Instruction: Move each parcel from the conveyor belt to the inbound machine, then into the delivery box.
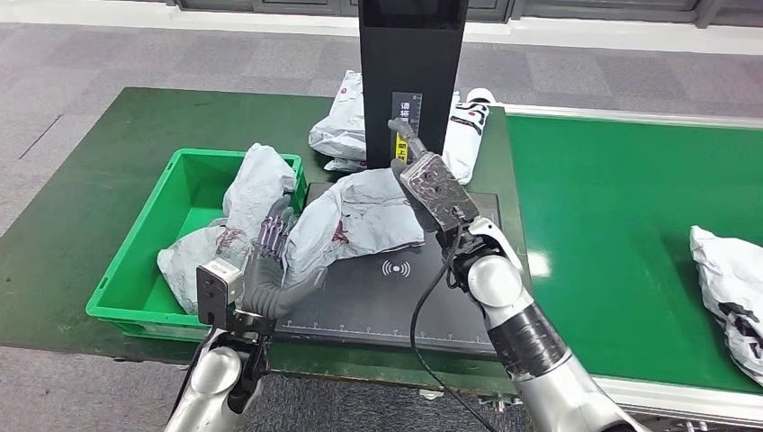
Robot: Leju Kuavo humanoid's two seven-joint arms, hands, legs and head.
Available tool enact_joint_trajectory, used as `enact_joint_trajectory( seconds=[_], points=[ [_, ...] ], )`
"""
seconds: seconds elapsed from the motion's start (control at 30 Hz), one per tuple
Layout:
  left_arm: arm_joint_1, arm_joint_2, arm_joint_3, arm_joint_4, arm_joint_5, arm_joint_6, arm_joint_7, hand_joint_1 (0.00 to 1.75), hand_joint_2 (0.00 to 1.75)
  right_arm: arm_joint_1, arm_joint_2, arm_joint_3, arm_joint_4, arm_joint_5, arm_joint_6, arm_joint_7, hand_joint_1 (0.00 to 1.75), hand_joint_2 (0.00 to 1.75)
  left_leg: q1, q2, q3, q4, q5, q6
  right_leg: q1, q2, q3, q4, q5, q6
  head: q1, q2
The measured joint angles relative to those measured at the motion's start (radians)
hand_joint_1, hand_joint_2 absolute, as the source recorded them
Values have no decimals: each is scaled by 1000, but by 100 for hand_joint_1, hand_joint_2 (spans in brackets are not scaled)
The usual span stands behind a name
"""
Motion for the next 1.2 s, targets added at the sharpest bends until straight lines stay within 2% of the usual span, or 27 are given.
enact_joint_trajectory(
  seconds=[0.13, 0.27, 0.4, 0.5, 0.57, 0.67, 0.8, 0.97, 1.1, 1.2],
  points=[
    [0, 0, 7, -3, -113, 76, 18, 0, 175, 58, -22, -10, -139, 38, -98, -19, 0, 0, 0, 0, 0, 0, 0, 0, 0, 0, 0, 0, 0, 0, 0, 0],
    [-3, 0, 6, 3, -313, 167, 75, 0, 175, 133, -41, -29, -270, 35, -165, -47, 0, 175, 0, 0, 0, 0, -1, 0, 0, 0, -1, -1, 0, 0, 0, 0],
    [-35, 0, -20, 53, -741, 232, 239, 0, 175, 251, -41, -85, -398, -63, -271, -120, 0, 175, 0, -2, 0, 0, -1, 0, 0, -2, 0, -1, -1, 0, 0, 0],
    [-118, -6, -81, 166, -1109, 179, 395, 0, 175, 337, -20, -126, -474, -122, -370, -168, 0, 175, -1, -3, 0, 0, 0, 0, 0, -3, 1, -1, -1, 0, 0, 0],
    [-175, -17, -130, 252, -1259, 137, 451, 0, 175, 372, -5, -138, -507, -143, -410, -179, 0, 175, -1, -1, 0, 0, 0, 0, -1, -1, 0, -1, 0, 0, 0, 0],
    [-248, -37, -185, 366, -1350, 79, 475, 3, 175, 400, 8, -144, -536, -159, -427, -180, 0, 175, -1, 3, 1, 0, 0, 0, -1, 2, -1, -1, 2, 0, 0, 0],
    [-361, -57, -266, 541, -1451, -66, 472, 47, 175, 420, 19, -150, -552, -180, -428, -180, 0, 175, -1, 2, 1, 0, 1, 0, -1, 2, 0, -1, 2, 0, 0, 0],
    [-484, -78, -351, 728, -1475, -133, 426, 47, 175, 444, 29, -159, -563, -186, -412, -181, 0, 175, -1, 2, 2, 0, 1, 0, -1, 2, 1, -1, 2, 0, 0, 0],
    [-528, -86, -382, 803, -1476, -136, 420, 175, 175, 452, 31, -165, -567, -188, -411, -181, 0, 175, -1, 3, 3, 0, 1, 0, -1, 2, 2, -1, 2, 0, 0, 0],
    [-548, -90, -399, 841, -1473, -160, 395, 175, 175, 458, 34, -169, -569, -189, -411, -181, 0, 175, -1, 3, 4, 0, 1, 0, -1, 2, 3, -1, 2, 0, 0, 0]
  ],
)
